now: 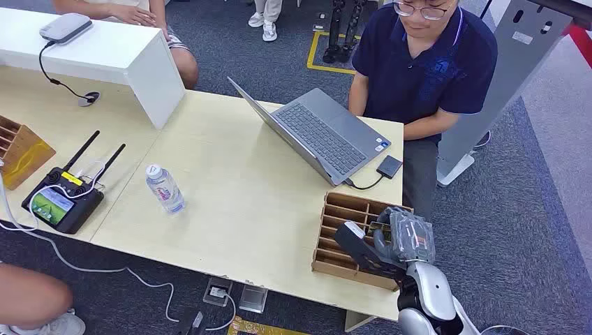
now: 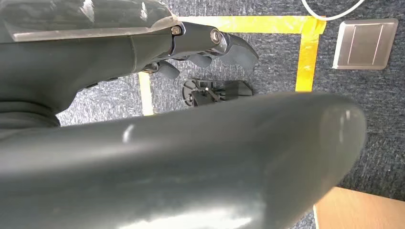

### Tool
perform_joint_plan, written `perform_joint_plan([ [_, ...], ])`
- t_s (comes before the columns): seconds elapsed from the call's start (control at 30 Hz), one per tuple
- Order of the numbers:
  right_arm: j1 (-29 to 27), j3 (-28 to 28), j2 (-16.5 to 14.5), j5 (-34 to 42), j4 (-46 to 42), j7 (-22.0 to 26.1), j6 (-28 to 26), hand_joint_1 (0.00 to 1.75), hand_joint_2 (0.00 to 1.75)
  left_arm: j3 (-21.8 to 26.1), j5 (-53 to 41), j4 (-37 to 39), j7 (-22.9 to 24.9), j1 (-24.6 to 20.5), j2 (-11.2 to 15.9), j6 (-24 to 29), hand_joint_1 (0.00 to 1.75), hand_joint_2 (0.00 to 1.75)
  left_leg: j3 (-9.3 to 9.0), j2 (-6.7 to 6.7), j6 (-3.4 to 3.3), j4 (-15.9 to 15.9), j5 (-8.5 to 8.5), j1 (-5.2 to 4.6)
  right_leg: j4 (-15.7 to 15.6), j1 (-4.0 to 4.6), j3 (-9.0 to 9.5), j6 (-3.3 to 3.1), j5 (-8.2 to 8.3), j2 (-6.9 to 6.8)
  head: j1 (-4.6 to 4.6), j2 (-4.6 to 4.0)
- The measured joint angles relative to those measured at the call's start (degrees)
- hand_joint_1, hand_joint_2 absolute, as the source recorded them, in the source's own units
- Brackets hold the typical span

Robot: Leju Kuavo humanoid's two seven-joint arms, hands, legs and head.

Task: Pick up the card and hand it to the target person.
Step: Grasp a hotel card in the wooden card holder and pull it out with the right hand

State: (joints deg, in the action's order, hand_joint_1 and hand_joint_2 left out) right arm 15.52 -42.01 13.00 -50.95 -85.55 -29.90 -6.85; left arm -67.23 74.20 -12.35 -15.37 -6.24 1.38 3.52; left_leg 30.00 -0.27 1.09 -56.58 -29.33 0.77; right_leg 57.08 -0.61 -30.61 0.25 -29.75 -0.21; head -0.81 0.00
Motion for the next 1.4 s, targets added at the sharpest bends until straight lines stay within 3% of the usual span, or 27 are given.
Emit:
perform_joint_plan([
  [0.3, -0.5, 0.0, 0.0, -0.1, 0.0, 0.0, 0.2, 1.19, 1.75, 0.0, 0.0, 0.0, 0.0, 0.0, 0.0, 0.0, 0.00, 0.00, 0.00, 0.00, 0.00, 0.0, 0.00, 0.00, 0.0, 0.00, 0.00, 0.00, 0.00, 0.00, 0.00, 0.00],
  [0.57, -0.9, 0.1, 0.1, -0.1, 0.0, -0.1, 0.2, 1.75, 1.75, 0.0, 0.2, 0.0, 0.0, 0.0, 0.0, 0.0, 0.00, 0.00, -0.01, 0.02, 0.00, 0.0, 0.00, 0.00, 0.0, 0.00, 0.00, 0.00, 0.00, 0.00, 0.01, 0.00],
  [0.87, -1.8, 1.4, 0.1, -0.5, -0.6, 0.3, 0.6, 1.75, 1.75, -0.1, -1.0, 0.0, -2.6, 0.0, 0.0, -2.2, 0.00, 0.00, -0.02, 0.03, 0.00, 0.0, 0.00, 0.00, 0.0, 0.00, 0.02, 0.00, 0.00, 0.00, -0.02, 0.00],
  [1.17, -1.9, 1.5, 0.1, 0.9, -2.5, 2.8, -1.6, 1.75, 1.75, -0.2, -1.0, 0.0, -3.0, 0.0, 0.0, -0.7, 0.00, 0.00, -0.01, 0.02, 0.00, 0.0, 0.00, 0.00, 0.0, 0.00, 0.01, 0.00, 0.00, 0.00, -0.01, 0.00],
  [1.4, -2.0, 2.3, 0.5, 7.5, -7.3, 10.8, -8.8, 1.75, 1.75, -0.2, -0.5, 0.0, -2.6, 0.0, 0.0, -0.3, 0.00, 0.00, -0.01, 0.03, 0.00, 0.0, 0.00, 0.00, 0.0, 0.00, 0.00, 0.00, 0.00, 0.00, -0.01, 0.00],
])
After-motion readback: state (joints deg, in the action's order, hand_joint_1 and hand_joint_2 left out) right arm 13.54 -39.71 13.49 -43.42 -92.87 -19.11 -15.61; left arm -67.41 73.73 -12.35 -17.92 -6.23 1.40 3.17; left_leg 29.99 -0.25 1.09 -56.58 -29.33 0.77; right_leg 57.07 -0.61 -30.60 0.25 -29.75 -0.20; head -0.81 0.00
